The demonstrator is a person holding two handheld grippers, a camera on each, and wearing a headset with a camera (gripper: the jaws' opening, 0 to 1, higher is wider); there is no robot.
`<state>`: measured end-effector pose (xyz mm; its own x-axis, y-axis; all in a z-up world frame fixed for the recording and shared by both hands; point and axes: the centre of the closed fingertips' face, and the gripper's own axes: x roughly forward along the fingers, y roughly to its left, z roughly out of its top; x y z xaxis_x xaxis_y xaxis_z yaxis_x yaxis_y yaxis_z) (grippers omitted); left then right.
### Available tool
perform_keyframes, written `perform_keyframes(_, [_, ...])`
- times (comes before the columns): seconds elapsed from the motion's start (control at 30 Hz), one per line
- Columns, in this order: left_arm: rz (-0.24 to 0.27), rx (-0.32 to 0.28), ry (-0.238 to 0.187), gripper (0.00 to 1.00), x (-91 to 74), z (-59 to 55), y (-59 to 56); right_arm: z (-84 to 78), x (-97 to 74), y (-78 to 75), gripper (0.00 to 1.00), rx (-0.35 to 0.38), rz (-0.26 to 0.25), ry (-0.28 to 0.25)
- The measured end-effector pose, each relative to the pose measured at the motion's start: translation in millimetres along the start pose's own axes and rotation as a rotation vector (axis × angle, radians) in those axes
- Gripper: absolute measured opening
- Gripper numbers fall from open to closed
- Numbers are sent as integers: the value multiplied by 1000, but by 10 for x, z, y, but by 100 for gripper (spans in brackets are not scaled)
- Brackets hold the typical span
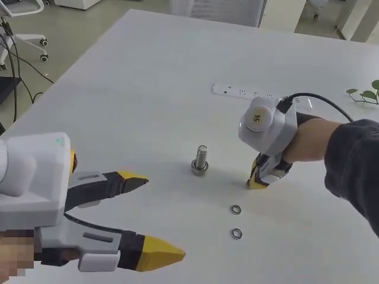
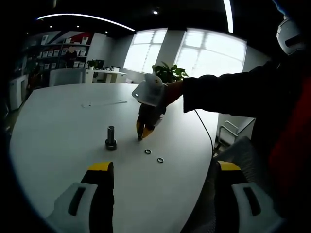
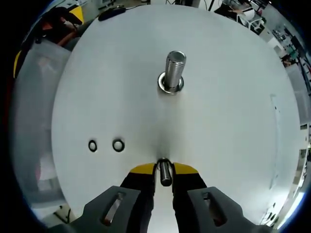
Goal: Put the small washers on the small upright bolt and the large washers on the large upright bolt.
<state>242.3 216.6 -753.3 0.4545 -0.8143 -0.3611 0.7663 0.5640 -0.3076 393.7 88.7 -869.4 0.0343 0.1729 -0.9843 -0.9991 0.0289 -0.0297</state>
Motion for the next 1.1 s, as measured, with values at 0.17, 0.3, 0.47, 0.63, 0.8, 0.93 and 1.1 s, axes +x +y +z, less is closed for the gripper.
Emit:
perform_keyframes(0.17, [0,0,0,85,0,0,2,-3,2,2,14,1,2,2])
perform_keyframes(0.3, [0,0,0,85,2,-5,-1,-1,-6,18,14,3,3,1])
perform_keyframes(0.47, [-1,0,-1,85,4,-1,3,-1,-13,34,14,4,2,2])
perform_keyframes(0.63, [-2,0,-1,85,9,-1,-1,-9,-5,21,14,2,1,4])
perform_keyframes(0.8, [-1,1,-3,85,9,2,-4,-8,-7,22,15,0,-3,4])
perform_keyframes(0.93, [-3,1,-2,85,11,0,-12,-4,-15,19,16,1,-7,1])
perform_keyframes(1.1, [-5,3,-2,85,15,2,-19,1,-31,23,18,2,-9,-2])
